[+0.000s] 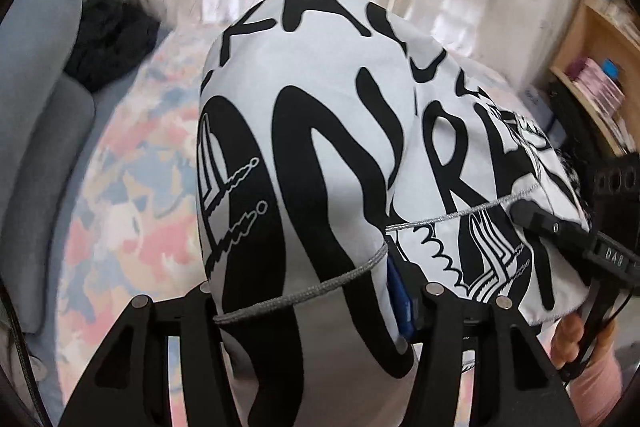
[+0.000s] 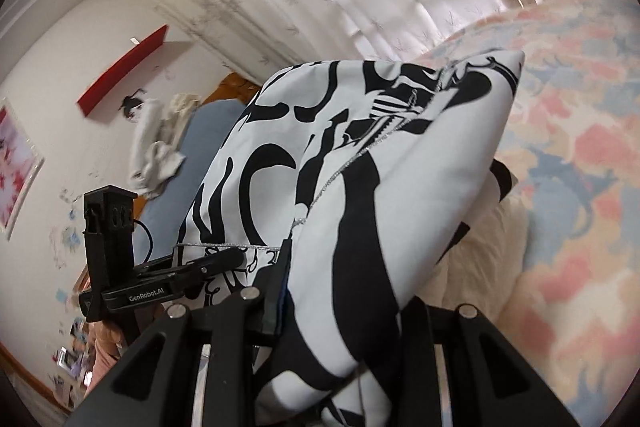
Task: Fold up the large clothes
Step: 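Grasp the jacket bundle with both grippers and carry it onto the cream puffer jacket, then release the bundle on the puffer jacket and withdraw both grippers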
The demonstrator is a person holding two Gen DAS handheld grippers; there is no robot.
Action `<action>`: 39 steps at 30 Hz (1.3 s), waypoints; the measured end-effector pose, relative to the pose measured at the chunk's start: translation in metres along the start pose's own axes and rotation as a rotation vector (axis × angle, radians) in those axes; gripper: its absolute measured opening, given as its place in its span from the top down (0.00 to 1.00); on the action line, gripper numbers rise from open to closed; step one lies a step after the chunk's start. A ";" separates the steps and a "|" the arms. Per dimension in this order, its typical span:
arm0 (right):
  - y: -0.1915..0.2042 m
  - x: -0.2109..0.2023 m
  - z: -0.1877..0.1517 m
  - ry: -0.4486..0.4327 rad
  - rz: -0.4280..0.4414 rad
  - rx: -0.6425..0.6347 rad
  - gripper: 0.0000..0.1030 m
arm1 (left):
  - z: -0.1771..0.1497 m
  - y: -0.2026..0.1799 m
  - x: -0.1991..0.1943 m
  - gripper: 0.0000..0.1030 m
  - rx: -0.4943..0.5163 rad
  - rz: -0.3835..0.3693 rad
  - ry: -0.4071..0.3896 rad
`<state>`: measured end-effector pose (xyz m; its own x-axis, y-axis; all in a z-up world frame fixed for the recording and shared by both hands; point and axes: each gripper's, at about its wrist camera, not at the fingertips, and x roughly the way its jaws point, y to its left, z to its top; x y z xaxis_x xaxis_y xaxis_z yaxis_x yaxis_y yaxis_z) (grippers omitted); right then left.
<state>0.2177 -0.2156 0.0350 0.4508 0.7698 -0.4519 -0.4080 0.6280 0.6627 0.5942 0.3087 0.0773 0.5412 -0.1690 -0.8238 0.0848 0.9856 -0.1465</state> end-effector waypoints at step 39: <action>-0.015 -0.053 -0.099 0.166 -0.270 0.013 0.27 | -0.113 -0.046 -0.020 0.00 -0.048 0.180 -0.148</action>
<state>0.1218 -0.2543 -0.0100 0.4055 0.5844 -0.7029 -0.2802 0.8114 0.5129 0.4848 0.2654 0.0387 0.6606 0.0163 -0.7505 -0.0625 0.9975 -0.0334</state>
